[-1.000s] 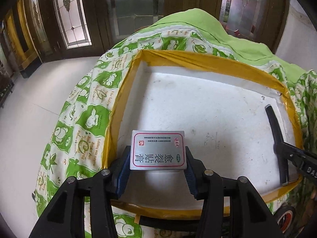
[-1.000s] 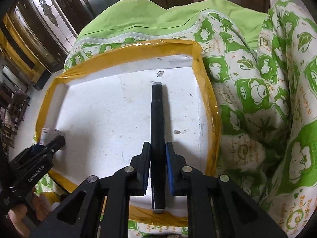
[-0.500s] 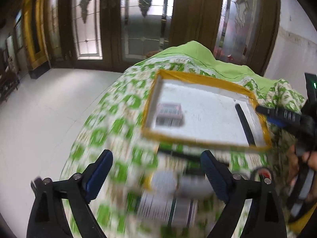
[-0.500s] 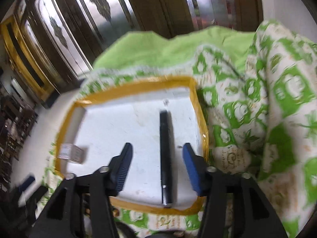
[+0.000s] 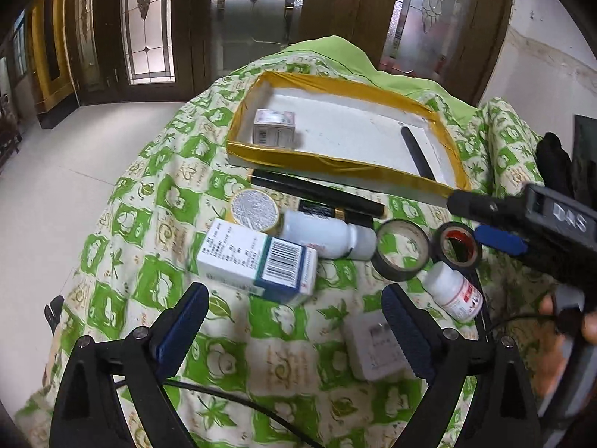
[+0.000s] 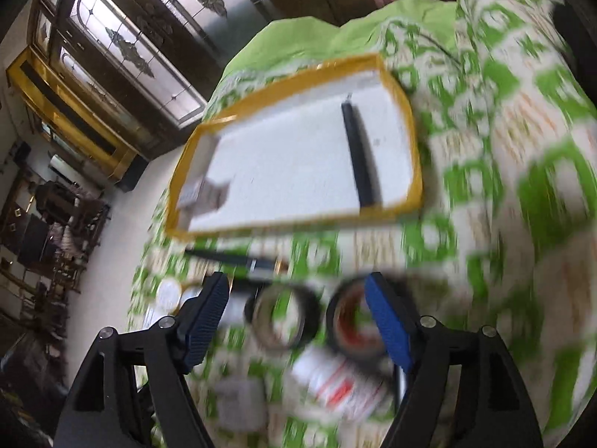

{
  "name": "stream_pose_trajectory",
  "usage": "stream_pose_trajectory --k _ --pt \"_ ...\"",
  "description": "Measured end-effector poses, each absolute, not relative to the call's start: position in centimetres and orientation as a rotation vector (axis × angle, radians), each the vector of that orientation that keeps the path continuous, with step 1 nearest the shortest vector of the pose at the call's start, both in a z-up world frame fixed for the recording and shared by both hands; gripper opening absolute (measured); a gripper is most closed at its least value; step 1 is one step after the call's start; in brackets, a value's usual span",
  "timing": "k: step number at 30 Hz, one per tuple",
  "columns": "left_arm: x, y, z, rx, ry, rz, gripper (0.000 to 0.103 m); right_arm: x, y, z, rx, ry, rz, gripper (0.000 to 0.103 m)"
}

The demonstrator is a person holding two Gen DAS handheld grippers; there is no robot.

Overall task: Organize rigid objects
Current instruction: 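Withdraw both grippers from the tray back over the remaining items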

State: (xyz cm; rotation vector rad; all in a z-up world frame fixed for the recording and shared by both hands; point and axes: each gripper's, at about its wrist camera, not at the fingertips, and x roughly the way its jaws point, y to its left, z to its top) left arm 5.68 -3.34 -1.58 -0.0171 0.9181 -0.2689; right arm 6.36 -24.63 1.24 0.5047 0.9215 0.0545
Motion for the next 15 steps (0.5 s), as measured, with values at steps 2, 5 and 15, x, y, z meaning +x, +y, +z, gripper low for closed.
stream_pose_trajectory --k 2,5,15 --pt "5.5 -3.1 -1.6 -0.038 0.922 -0.264 0.095 5.0 -24.2 1.5 0.507 0.913 0.069 0.076" --pt "5.4 -2.4 -1.9 -0.095 0.946 -0.249 0.096 3.2 -23.9 1.9 0.505 0.9 0.073 0.078" --pt "4.2 -2.9 -2.6 -0.123 0.986 -0.253 0.096 0.9 -24.3 1.7 0.513 0.921 0.065 0.078"
